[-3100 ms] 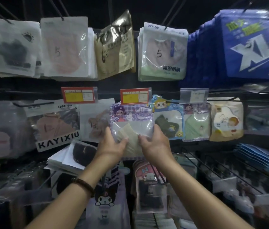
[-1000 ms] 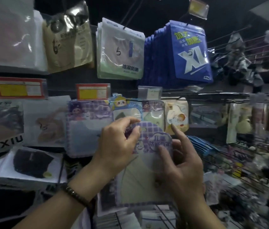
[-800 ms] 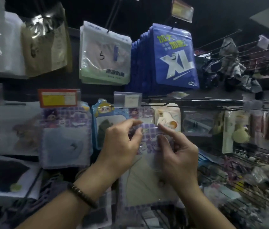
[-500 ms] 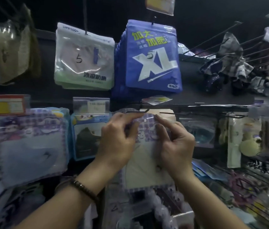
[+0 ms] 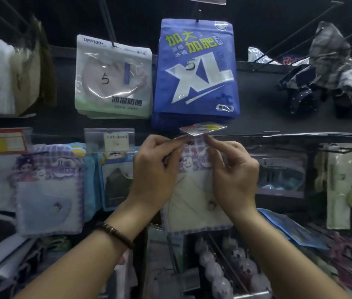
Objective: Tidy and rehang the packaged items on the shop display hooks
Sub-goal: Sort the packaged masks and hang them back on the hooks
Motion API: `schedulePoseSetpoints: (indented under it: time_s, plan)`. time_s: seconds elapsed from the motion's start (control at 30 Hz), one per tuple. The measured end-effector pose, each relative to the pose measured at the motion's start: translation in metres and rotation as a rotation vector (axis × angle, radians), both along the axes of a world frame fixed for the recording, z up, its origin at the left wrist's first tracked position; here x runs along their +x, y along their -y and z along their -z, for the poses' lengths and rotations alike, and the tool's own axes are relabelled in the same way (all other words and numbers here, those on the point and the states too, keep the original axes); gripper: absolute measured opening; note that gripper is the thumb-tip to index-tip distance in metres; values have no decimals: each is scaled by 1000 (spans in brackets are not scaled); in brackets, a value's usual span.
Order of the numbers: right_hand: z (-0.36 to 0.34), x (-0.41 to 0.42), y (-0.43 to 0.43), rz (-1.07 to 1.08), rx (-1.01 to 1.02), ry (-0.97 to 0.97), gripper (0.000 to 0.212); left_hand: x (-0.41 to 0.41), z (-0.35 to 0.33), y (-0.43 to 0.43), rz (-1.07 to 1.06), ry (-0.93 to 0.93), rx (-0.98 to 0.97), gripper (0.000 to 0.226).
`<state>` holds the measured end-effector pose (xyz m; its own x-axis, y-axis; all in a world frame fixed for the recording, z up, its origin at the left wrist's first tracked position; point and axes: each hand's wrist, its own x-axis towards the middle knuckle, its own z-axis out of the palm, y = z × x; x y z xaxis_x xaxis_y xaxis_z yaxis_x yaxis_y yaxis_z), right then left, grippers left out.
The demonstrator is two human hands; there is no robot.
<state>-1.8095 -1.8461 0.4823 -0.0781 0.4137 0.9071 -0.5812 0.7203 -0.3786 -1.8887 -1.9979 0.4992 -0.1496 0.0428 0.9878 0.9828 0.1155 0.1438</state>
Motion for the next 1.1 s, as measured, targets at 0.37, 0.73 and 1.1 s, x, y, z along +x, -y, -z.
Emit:
schedulePoseSetpoints:
  time_s: [0.37,0.73,1.1]
  plan:
    - [1,-18,-4,237,55,193,29,-25,7,-7,-77,110,-138,33]
    - [-10,-71,-9,527,279,880,82,-57,15,-23,-498,290,-748,80]
    - [12,-86,6,497,286,965,86,-60,23,-11,-602,193,-850,65]
